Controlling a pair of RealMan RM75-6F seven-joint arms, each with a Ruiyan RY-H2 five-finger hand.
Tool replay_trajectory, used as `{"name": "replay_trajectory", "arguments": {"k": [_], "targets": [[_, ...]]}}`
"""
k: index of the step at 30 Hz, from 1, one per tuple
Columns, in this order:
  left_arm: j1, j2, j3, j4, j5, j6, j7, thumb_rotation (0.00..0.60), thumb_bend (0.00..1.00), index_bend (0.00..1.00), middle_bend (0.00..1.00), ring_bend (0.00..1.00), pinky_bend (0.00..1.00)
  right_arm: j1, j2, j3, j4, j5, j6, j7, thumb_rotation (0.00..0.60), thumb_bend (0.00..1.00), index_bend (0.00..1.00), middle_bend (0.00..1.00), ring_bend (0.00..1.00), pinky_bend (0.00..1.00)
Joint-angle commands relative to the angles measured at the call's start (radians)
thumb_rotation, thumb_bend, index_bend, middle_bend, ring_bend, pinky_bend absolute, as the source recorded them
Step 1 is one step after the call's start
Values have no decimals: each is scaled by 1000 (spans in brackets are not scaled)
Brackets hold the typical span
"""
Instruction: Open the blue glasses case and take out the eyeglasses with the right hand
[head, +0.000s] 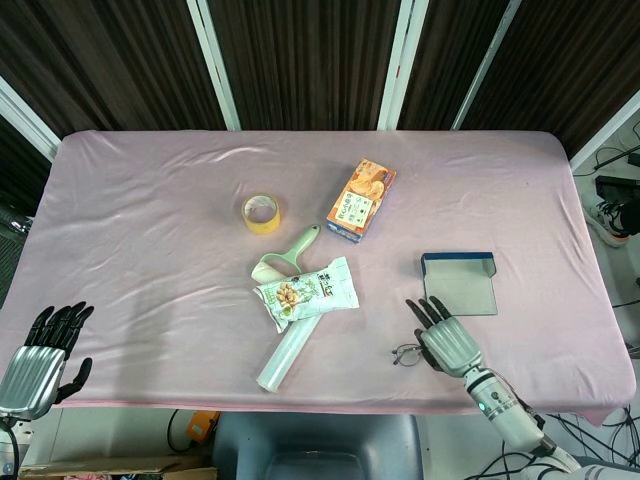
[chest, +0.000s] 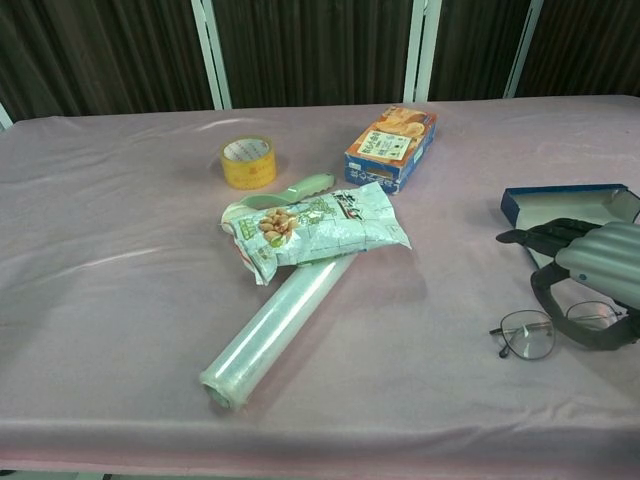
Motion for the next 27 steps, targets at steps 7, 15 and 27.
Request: {"name": "replay_trajectory", "arguments": {"k": [7,15,27], "targets": [[1,1,0,2,2,3,-5,600,434,0,41,67,47,7,6,8,-47,-19,14,-2,600,667,746,90,0,0],[4,4,1,3,6,11,-13,600,435,0,40,67,47,34,-33,29,-131,-38,11,-46,600,667,745,90,0,0],[14,13,-2,19,9,35,-57,600,435,0,40,67,47,96,-229,74,-127,5,-54,-135,600,667,737,90,0,0]]}}
